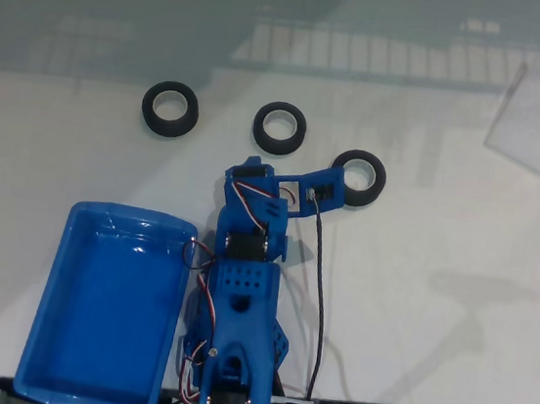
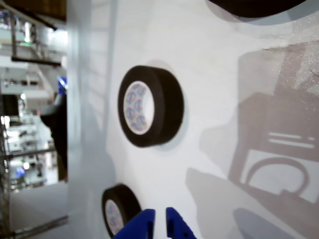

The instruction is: Grasp all tape and put them in the bin.

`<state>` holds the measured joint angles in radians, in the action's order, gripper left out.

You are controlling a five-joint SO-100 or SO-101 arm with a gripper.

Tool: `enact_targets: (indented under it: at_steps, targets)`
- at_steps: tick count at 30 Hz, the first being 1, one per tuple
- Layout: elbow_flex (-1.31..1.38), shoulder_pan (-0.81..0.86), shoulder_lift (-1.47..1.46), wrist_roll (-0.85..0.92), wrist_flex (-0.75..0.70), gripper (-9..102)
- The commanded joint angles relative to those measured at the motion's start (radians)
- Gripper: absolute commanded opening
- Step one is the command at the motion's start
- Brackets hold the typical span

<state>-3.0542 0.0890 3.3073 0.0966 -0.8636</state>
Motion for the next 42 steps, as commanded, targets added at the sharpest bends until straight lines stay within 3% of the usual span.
enact_targets:
  at_steps: [1,17,25,36,42]
  targets:
    - [-0.025,0.009,0.017,0.006,0.008,0]
    - [-0.025,0.009,0.017,0.006,0.008,0]
    - [-0.025,0.009,0.017,-0.003,0.008,25]
    - [0.023,0.051,0.014,-0.081,0.011,28]
    - [0.216,0.071,-0.235,-0.127,0.011,28]
